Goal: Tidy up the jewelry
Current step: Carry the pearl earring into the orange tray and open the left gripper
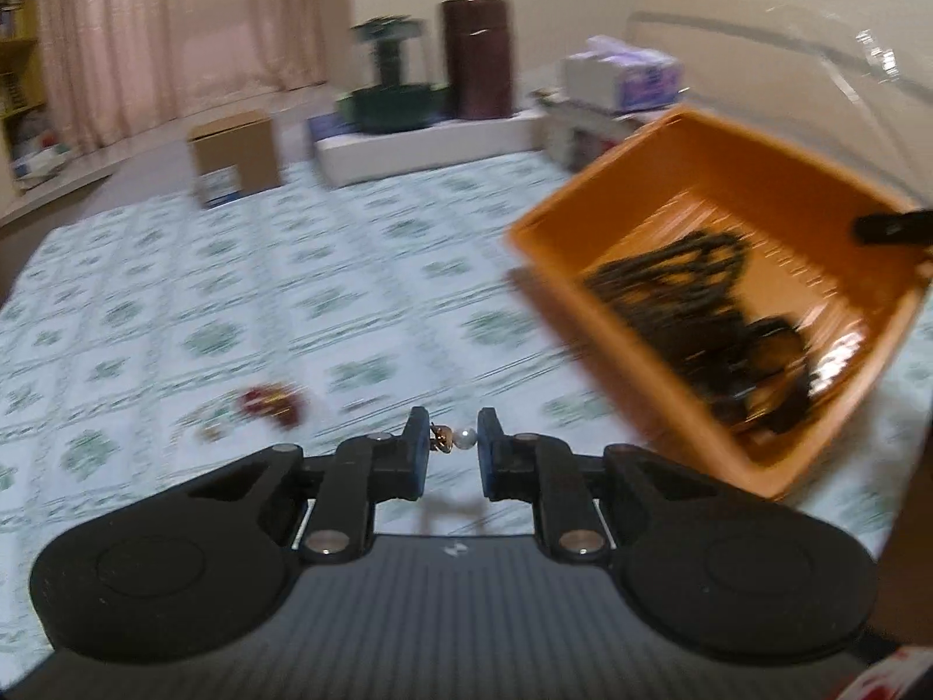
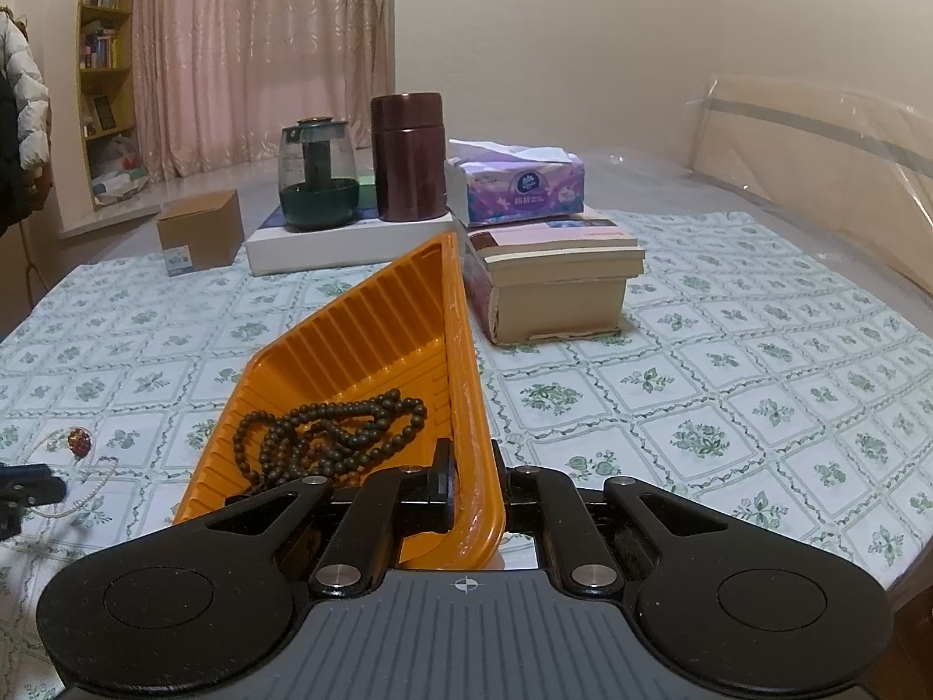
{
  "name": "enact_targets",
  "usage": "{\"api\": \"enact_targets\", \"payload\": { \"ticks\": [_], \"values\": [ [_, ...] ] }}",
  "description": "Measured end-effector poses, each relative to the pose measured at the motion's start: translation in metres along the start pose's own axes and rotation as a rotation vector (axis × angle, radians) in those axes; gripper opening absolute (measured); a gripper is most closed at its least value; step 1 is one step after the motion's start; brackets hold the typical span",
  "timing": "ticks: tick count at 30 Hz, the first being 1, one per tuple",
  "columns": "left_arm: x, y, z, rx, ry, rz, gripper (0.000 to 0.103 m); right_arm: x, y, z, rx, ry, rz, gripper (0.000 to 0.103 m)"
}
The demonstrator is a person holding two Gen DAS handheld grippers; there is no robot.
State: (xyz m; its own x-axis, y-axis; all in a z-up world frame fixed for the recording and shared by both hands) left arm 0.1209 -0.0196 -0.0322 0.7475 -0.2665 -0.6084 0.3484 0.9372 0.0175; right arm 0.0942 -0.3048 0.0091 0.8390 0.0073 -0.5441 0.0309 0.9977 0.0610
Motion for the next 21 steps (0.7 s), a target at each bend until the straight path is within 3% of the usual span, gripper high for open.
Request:
{"api": "enact_targets", "payload": {
  "ticks": [9, 21],
  "values": [
    [0.007, -0.064, 0.025, 0.035, -0.039, -0.162, 0.015, 0.0, 0.0, 0.0, 0.004, 0.0, 0.004, 0.008],
    [0.014, -0.1, 0.034, 0.089, -0.043, -0.231, 0.015, 0.0, -0.001, 0.0, 0.016, 0.001, 0.01, 0.008]
  ]
}}
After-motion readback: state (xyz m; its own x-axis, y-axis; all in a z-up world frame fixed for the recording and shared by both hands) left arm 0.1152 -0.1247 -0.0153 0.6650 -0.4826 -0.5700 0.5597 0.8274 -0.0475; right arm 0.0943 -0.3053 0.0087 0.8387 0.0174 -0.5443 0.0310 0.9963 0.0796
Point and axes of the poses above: each gripper's, at about its wrist camera, not at the fingertips, and x roughly the way its jaws point, y to its left, z to its top, the point moved 1 cm from there along x, roughly the way its jaws point, and after that the axes turned 1 degree about -z, right-handed, at the moved point
